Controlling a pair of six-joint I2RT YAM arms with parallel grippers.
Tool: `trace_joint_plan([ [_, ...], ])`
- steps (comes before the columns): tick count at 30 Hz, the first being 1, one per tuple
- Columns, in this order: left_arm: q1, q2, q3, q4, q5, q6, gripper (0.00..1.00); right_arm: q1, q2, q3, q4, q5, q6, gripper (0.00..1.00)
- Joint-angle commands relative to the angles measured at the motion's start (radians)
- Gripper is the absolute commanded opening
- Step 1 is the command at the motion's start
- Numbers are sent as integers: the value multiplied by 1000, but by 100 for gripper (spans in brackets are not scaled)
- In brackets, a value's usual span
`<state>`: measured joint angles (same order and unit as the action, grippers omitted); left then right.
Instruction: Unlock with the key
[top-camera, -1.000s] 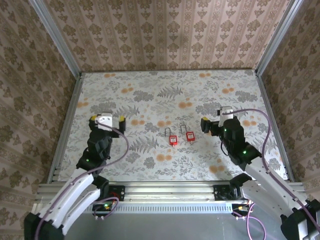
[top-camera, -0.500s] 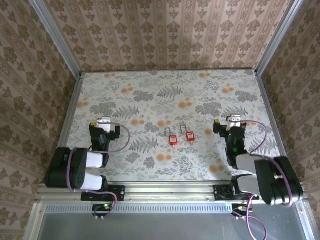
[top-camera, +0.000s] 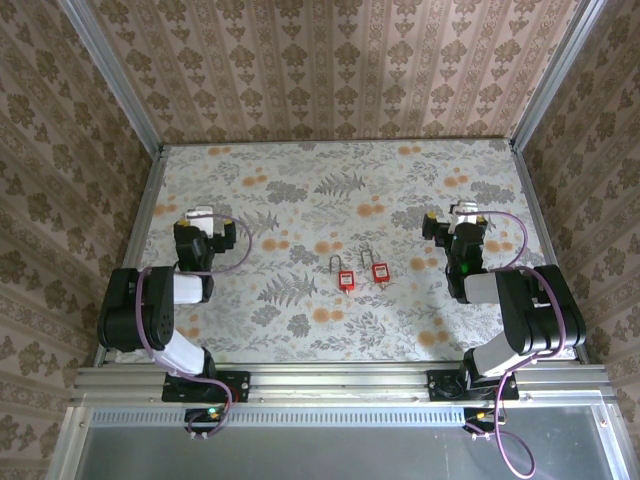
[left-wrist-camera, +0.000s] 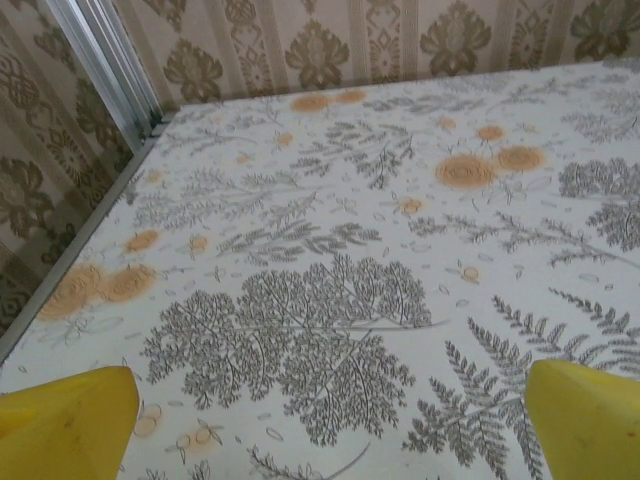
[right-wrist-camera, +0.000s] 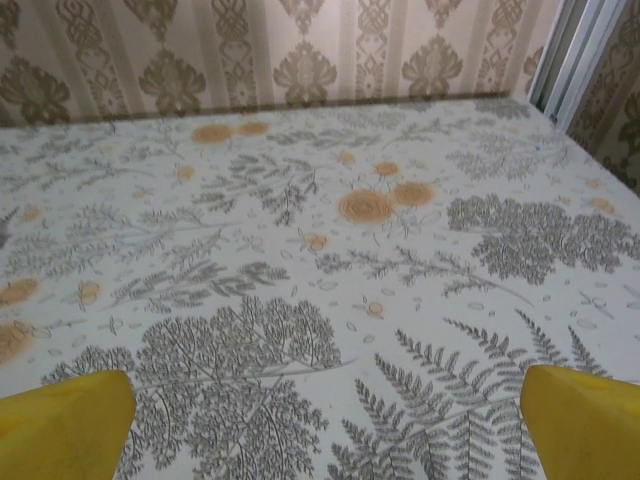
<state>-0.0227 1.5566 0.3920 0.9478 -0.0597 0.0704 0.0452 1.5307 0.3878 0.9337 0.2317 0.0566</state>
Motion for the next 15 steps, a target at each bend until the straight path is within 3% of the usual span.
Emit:
trace_joint_plan([
  [1, 4, -4, -3, -32, -8, -23, 100, 2, -2, -4, -38, 36, 16, 100],
  [15, 5, -7, -10, -21, 2, -24, 100, 4, -2, -4, -38, 37, 16, 100],
])
